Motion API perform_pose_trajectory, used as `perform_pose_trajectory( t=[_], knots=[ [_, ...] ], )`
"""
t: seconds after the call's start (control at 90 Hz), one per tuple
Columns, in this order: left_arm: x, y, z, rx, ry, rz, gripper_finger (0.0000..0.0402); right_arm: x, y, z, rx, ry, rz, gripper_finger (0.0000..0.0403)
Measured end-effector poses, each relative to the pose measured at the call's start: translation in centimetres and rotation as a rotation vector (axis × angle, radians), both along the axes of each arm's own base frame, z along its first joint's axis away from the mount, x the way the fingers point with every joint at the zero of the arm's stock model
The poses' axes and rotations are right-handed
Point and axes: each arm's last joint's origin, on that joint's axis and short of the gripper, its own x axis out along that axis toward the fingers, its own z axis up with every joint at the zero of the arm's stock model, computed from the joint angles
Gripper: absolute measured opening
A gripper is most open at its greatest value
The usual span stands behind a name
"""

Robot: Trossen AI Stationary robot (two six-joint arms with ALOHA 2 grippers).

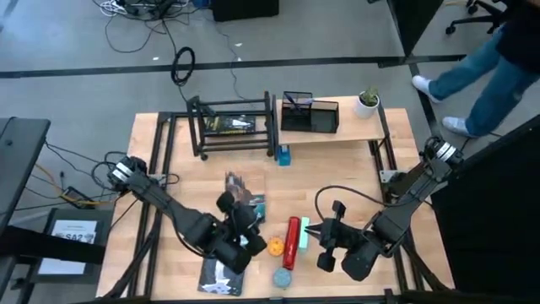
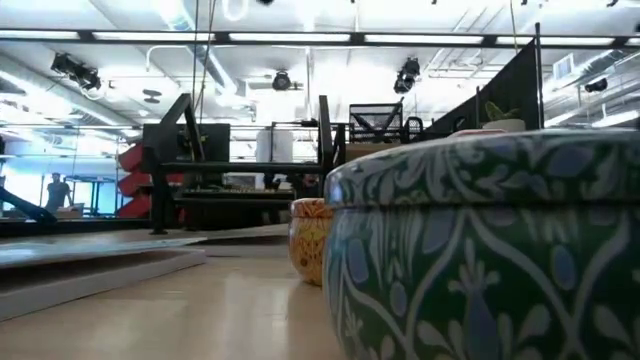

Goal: Stock shelves
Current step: Put the black book on the book shelf

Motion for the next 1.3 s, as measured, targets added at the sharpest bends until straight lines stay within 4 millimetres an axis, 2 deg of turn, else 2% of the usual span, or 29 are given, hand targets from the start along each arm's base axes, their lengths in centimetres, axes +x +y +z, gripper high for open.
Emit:
perform_pose_trajectory(
  t=[0.211, 0.311, 0.367, 0.5, 0.622, 0.767, 0.933, 1.133, 1.3],
  knots=[
    [0.5, 0.8, 0.1, 0.007, 0.002, 0.02, 0.0156, 0.1, 0.1, 0.1, -0.008, -0.004, 0.015, 0.0009],
    [1.1, 2.5, 1.2, 0.094, 0.088, -0.002, 0.0156, 0.2, 0.1, -0.1, 0.002, -0.001, 0.024, 0.0009],
    [1.4, 4.4, 2.5, 0.151, 0.164, 0.009, 0.0156, 0.2, 0.1, -0.5, 0.002, 0.006, 0.028, 0.0009],
    [1.8, 11.2, 5.9, 0.236, 0.382, 0.078, 0.0156, 0.1, 0.1, -1.9, 0.036, 0.025, 0.049, 0.0009],
    [2.4, 17.2, 6.7, 0.238, 0.606, -0.024, 0.0156, 0.2, 0.2, -2.7, 0.068, 0.014, 0.062, 0.0009],
    [2.8, 22.8, 4.8, 0.14, 0.773, -0.175, 0.016, 0.3, 0.3, -2.8, 0.086, 0.005, 0.069, 0.0009],
    [2.2, 27.1, 1.7, 0.085, 0.908, -0.235, 0.018, 0.2, 0.4, -2.8, 0.086, 0.003, 0.08, 0.0008],
    [1.9, 29.5, -1.6, 0.104, 0.968, -0.301, 0.0211, 0.2, 0.5, -2.8, 0.086, 0.001, 0.083, 0.0007],
    [1.6, 30.6, -3.8, 0.118, 1.0, -0.346, 0.0213, 0.2, 0.4, -2.8, 0.076, 0.001, 0.084, 0.0007]
  ],
)
